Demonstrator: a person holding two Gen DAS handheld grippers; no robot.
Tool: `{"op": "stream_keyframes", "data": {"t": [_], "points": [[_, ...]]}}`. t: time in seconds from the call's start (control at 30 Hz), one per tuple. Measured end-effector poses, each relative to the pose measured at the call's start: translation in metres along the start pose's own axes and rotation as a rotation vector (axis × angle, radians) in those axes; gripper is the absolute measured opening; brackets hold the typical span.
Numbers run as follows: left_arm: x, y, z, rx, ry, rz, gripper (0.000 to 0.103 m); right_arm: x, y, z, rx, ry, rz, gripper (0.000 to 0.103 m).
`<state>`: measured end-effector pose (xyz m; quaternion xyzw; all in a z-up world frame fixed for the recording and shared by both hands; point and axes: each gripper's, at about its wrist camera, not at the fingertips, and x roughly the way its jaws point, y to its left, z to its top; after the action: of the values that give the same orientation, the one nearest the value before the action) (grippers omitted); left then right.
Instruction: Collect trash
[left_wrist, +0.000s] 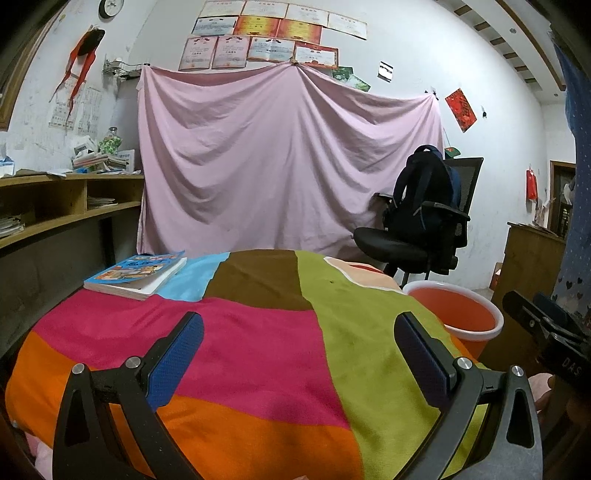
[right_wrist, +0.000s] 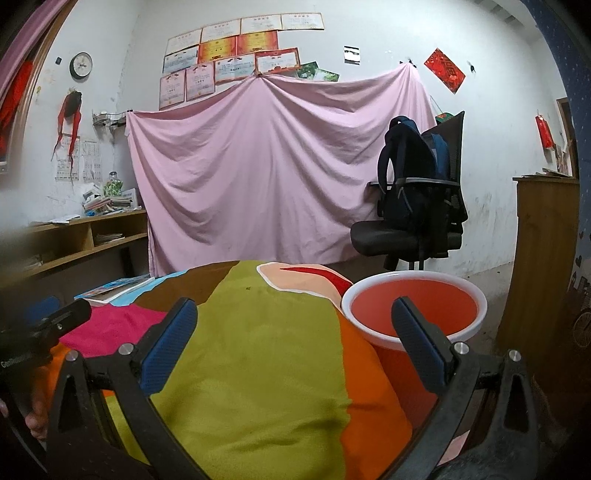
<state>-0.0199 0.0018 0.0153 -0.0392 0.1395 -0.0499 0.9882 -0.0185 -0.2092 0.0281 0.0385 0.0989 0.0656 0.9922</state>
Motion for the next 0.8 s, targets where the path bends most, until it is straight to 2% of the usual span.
{"op": "stream_keyframes", "data": {"t": [0.8], "points": [[-0.0017,0.0001,-0.0004,-0.002,-0.007,0.014,0.101,0.0004,0.0019,-0.0005,0.001,0.004,0.001,0.103]]}}
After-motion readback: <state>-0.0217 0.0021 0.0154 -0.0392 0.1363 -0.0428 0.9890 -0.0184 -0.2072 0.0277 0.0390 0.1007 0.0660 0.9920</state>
